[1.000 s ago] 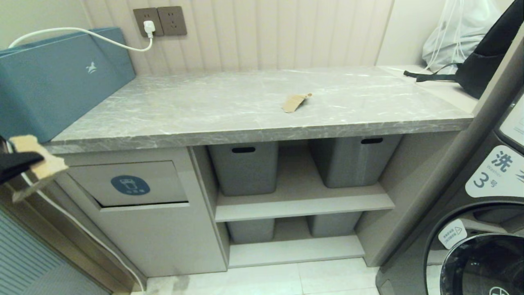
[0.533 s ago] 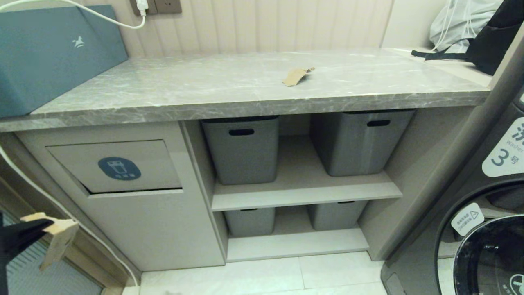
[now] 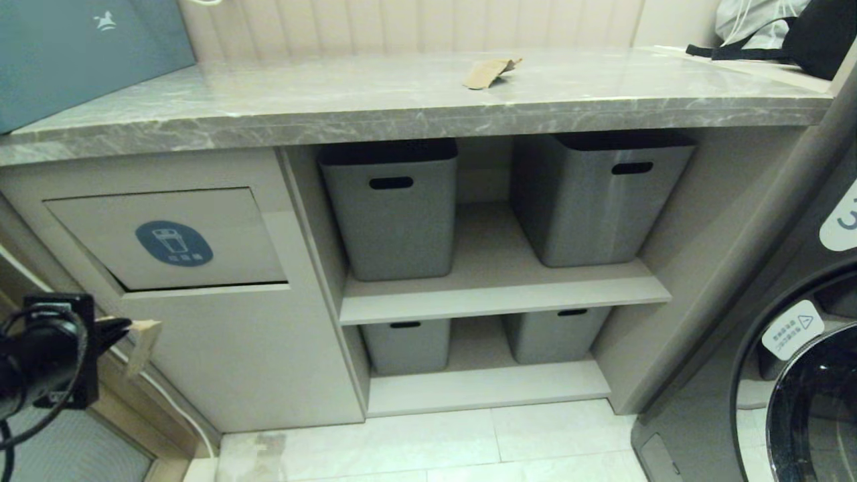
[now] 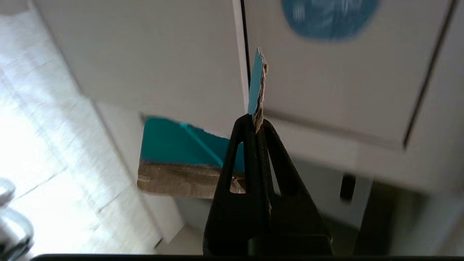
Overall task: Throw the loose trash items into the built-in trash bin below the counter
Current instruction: Put the garbage in the trash can
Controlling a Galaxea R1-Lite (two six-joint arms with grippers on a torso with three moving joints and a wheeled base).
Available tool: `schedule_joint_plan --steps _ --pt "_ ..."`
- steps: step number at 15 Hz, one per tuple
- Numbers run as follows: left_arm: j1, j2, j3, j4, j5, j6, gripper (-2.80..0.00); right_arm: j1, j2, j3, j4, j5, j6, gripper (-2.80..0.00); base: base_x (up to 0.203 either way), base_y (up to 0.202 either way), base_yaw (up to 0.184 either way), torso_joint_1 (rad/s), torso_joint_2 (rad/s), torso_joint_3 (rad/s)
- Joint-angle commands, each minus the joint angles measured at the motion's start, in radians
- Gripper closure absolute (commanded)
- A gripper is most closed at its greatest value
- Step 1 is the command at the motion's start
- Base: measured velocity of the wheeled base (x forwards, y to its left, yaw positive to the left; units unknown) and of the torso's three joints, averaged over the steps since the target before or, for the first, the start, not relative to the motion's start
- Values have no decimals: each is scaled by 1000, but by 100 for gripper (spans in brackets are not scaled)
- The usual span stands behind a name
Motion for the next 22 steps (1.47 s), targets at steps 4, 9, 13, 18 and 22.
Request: schedule_joint_plan --steps 4,9,13,18,22 --pt "32 351 9 -382 -5 1 0 0 -1 0 -1 0 0 0 0 0 0 -9 43 36" --pt "33 578 -99 -689 -6 15 0 0 -1 0 0 0 0 0 0 0 0 0 0 0" --pt "34 713 -253 -727 -1 20 0 0 -1 0 0 0 0 0 0 0 0 0 0 0" --pt "28 787 -401 -659 17 21 -280 0 -1 0 -1 0 1 0 0 0 0 0 0 0" --pt "28 795 -508 -541 49 15 -280 0 -1 0 -1 0 0 0 0 0 0 0 0 0"
